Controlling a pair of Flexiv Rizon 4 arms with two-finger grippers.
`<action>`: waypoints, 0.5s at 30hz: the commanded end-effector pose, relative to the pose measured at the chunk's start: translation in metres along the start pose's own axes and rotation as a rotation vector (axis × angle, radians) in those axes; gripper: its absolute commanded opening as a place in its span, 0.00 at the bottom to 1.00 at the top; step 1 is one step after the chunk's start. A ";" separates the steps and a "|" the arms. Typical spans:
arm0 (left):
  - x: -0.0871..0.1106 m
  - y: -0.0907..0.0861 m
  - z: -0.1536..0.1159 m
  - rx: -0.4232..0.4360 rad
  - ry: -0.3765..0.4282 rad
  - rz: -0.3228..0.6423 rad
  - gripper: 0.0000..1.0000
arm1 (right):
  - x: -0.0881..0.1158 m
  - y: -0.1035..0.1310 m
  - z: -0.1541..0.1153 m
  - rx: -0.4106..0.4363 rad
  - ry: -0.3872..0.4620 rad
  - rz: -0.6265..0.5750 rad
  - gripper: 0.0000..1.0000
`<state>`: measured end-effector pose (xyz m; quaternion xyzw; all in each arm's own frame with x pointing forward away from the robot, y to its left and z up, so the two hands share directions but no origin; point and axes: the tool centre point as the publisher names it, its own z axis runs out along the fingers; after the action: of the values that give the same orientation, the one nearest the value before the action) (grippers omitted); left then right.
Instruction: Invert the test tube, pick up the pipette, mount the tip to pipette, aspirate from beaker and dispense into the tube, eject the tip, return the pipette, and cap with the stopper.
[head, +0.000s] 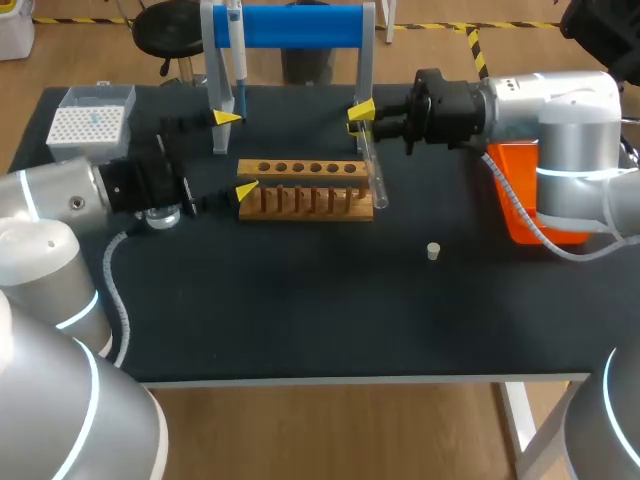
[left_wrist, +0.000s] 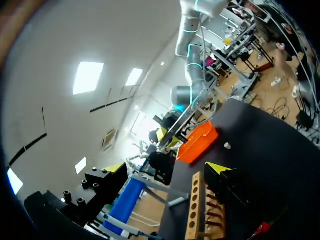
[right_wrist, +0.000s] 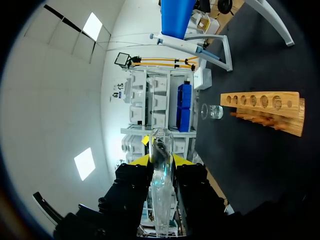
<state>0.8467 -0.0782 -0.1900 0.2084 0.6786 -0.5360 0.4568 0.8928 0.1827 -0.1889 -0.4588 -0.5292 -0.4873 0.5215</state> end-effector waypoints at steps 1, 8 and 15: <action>0.002 -0.002 0.001 0.088 0.015 0.377 1.00 | 0.001 0.000 -0.001 0.001 -0.002 0.000 0.00; 0.008 -0.015 0.019 0.011 0.041 0.547 1.00 | 0.001 0.000 -0.001 0.001 -0.002 0.000 0.00; 0.011 -0.018 0.037 0.014 0.030 0.610 1.00 | 0.001 0.000 -0.001 0.001 -0.002 0.000 0.00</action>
<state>0.8399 -0.1091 -0.1878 0.4008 0.5994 -0.4064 0.5612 0.8927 0.1825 -0.1888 -0.4589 -0.5292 -0.4873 0.5214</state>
